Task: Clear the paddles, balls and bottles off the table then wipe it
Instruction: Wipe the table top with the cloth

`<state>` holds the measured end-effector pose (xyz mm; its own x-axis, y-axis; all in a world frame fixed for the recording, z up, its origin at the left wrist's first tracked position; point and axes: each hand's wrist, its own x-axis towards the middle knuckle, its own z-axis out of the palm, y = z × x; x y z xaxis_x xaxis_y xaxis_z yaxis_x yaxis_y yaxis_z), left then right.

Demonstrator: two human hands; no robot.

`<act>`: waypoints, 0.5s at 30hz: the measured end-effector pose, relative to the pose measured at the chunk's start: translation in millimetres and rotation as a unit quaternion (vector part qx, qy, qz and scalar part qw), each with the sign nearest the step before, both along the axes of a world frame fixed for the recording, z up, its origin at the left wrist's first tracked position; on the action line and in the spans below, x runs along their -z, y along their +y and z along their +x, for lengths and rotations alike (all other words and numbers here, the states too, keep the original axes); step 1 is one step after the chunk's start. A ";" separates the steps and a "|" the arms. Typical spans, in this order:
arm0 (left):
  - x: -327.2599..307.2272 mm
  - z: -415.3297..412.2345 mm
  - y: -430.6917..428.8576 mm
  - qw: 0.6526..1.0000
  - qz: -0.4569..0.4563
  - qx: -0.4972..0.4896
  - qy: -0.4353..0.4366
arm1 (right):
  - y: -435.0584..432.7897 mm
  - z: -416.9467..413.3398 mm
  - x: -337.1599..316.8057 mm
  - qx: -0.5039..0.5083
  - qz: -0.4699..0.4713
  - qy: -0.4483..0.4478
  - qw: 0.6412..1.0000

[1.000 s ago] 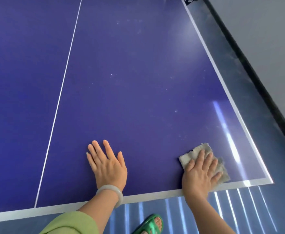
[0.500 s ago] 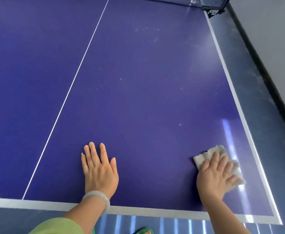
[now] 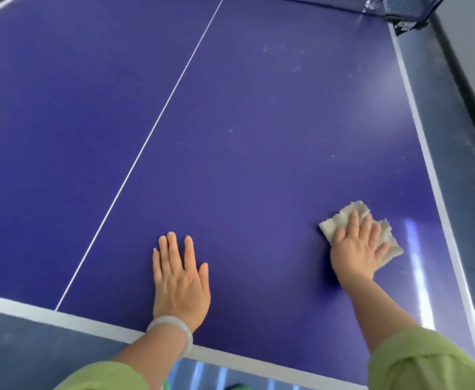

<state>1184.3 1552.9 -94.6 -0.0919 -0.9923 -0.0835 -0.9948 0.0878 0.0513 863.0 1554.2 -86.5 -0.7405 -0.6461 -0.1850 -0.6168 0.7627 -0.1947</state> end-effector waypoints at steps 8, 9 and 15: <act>1.7 0.5 0.1 1.000 -0.006 0.008 0.014 | 16.8 134.7 9.1 -0.446 -0.044 0.056 0.892; 1.6 1.1 0.1 1.000 -0.006 0.007 0.012 | 8.7 120.4 8.8 -0.486 -0.037 0.047 0.872; 0.5 1.8 1.7 1.000 0.000 0.008 0.004 | -40.4 -11.0 1.4 -0.083 0.006 0.022 0.996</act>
